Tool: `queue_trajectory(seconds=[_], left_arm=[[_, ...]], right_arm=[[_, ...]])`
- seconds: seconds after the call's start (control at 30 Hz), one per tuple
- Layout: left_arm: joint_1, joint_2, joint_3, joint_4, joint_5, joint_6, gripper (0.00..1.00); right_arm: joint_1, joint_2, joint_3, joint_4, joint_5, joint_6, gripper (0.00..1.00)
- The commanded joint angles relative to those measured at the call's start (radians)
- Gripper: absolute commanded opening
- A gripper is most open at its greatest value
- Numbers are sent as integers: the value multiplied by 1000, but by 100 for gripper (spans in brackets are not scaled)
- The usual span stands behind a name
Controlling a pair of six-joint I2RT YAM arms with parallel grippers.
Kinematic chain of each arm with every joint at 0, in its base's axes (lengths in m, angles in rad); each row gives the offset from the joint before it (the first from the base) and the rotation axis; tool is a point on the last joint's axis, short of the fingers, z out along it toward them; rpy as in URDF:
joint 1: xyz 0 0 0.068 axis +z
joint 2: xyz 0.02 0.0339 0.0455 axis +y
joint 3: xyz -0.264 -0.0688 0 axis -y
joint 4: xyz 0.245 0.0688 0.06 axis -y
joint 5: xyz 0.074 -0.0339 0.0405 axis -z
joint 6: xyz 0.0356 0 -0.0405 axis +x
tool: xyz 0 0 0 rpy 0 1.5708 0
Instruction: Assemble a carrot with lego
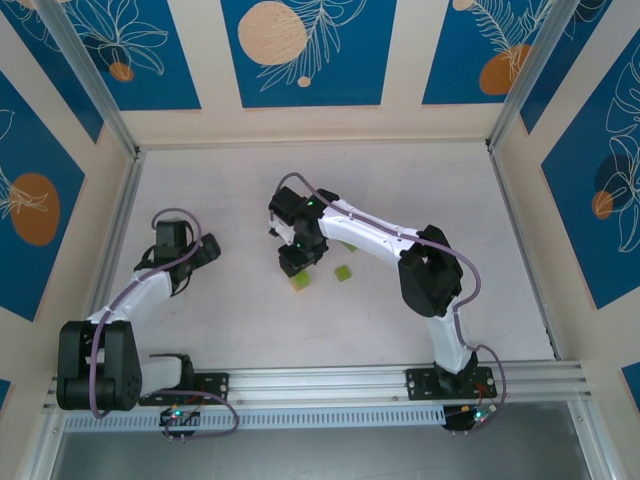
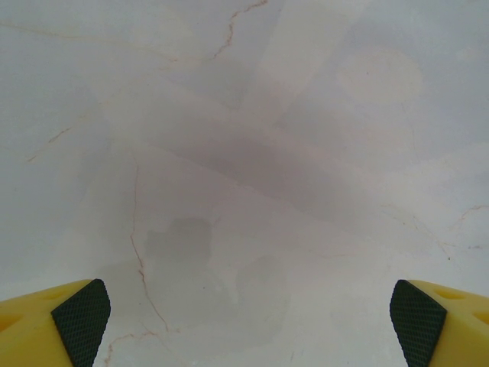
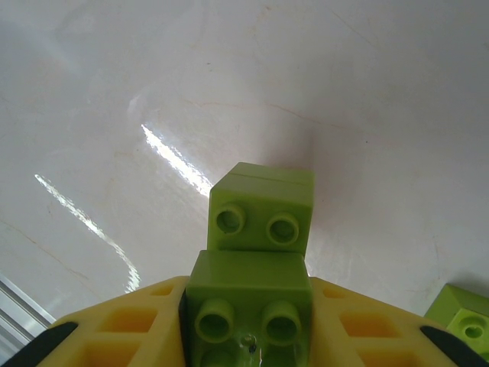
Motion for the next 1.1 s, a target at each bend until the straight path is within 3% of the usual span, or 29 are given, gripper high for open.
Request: queue_trajectory(seconds=[0.0, 1.07], left_arm=[[17, -7, -4, 4, 5, -10, 97], [17, -4, -8, 10, 3, -10, 97]], right_arm=[[16, 19, -34, -21, -6, 19, 37], [83, 133, -153, -58, 79, 10, 36]])
